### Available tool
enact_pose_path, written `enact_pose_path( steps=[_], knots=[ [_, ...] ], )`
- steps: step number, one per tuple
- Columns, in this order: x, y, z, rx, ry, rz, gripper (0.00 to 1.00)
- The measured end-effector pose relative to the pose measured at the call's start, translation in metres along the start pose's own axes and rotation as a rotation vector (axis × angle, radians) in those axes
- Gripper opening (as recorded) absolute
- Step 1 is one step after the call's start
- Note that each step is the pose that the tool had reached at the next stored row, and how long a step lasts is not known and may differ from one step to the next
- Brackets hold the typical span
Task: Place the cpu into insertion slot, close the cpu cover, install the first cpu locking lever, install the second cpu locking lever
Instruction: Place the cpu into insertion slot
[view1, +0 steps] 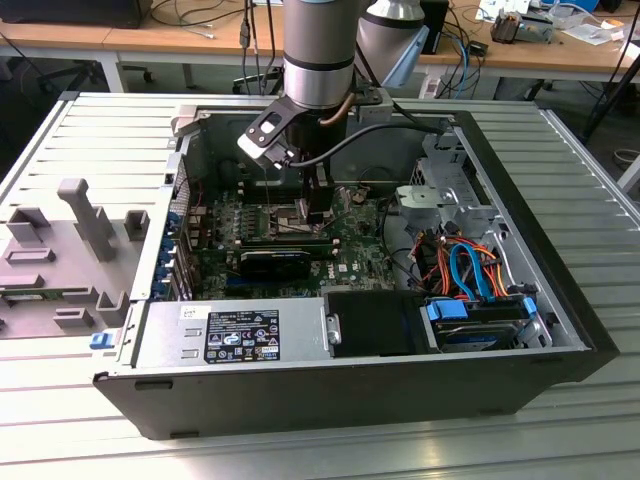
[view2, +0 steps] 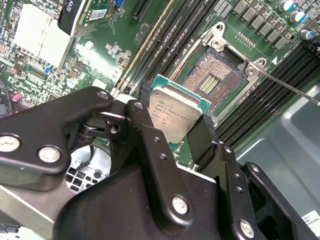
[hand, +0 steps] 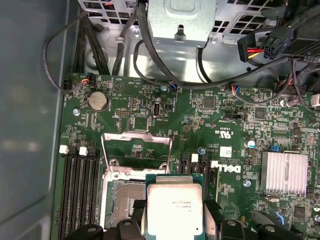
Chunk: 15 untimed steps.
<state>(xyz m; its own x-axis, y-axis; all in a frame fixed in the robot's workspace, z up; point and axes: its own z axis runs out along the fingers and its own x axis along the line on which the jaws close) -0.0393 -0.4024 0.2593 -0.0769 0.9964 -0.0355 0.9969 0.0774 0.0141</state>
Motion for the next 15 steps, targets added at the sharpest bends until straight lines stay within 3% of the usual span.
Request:
enact_pose_path(
  steps=[15],
  knots=[
    [0.0000,0.0000,0.0000,0.0005,-0.0003,0.013,0.54]
  ],
)
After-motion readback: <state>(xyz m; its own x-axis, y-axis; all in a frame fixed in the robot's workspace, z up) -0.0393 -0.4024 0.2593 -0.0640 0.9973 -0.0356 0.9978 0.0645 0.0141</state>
